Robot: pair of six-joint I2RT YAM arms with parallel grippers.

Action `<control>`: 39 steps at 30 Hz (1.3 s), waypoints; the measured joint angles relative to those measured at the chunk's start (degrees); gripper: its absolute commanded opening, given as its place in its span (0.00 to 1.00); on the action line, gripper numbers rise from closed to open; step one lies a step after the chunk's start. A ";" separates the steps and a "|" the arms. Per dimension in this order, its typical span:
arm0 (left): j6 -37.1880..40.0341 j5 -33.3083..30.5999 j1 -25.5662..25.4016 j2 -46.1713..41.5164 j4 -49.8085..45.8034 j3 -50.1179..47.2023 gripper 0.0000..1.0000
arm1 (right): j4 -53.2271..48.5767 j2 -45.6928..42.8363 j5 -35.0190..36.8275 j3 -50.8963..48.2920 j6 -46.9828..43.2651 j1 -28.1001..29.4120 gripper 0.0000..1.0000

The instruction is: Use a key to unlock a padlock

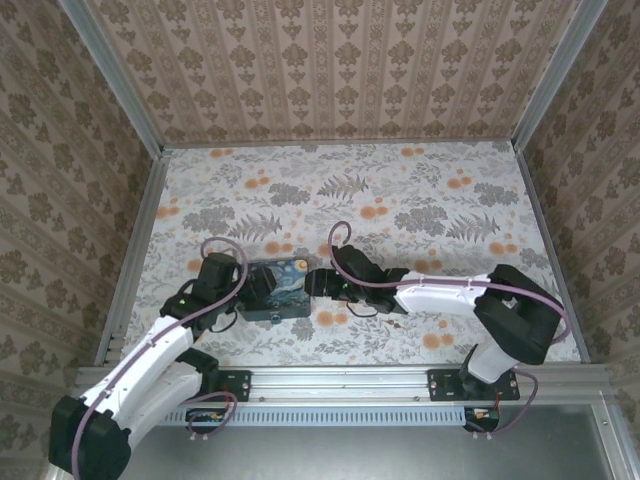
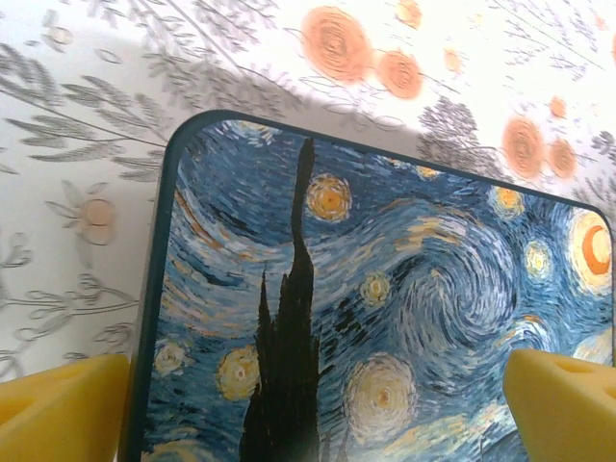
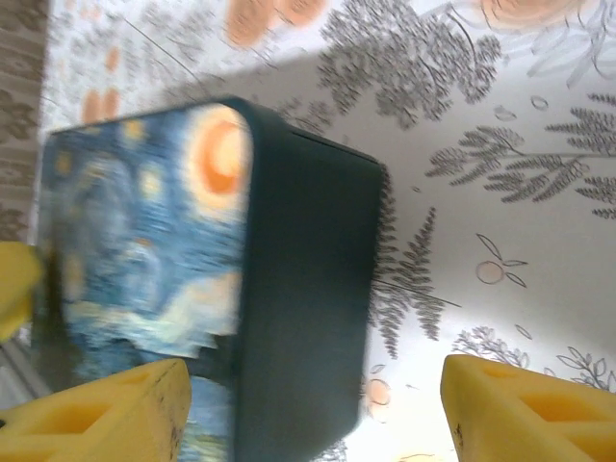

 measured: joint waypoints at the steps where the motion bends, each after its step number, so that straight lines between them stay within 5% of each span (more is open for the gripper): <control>1: -0.35 0.24 -0.39 0.22 0.63 -0.04 1.00 | 0.22 -0.66 0.02 -0.02 0.04 0.00 0.70; 7: -2.54 0.66 -1.81 0.24 4.24 -1.77 1.00 | 1.29 0.42 -0.35 0.00 1.07 -0.02 0.66; 13: -4.83 0.20 -4.31 3.54 7.85 -2.29 1.00 | 3.41 3.43 -1.75 -0.02 2.64 -1.16 0.51; 26: -4.90 0.57 -8.33 26.08 18.01 8.17 1.00 | 4.85 3.48 -4.26 -0.22 3.13 -12.24 0.47; 39: -3.67 1.31 -7.26 31.32 21.92 11.76 1.00 | 1.99 0.39 -5.55 -1.77 1.66 -15.58 0.76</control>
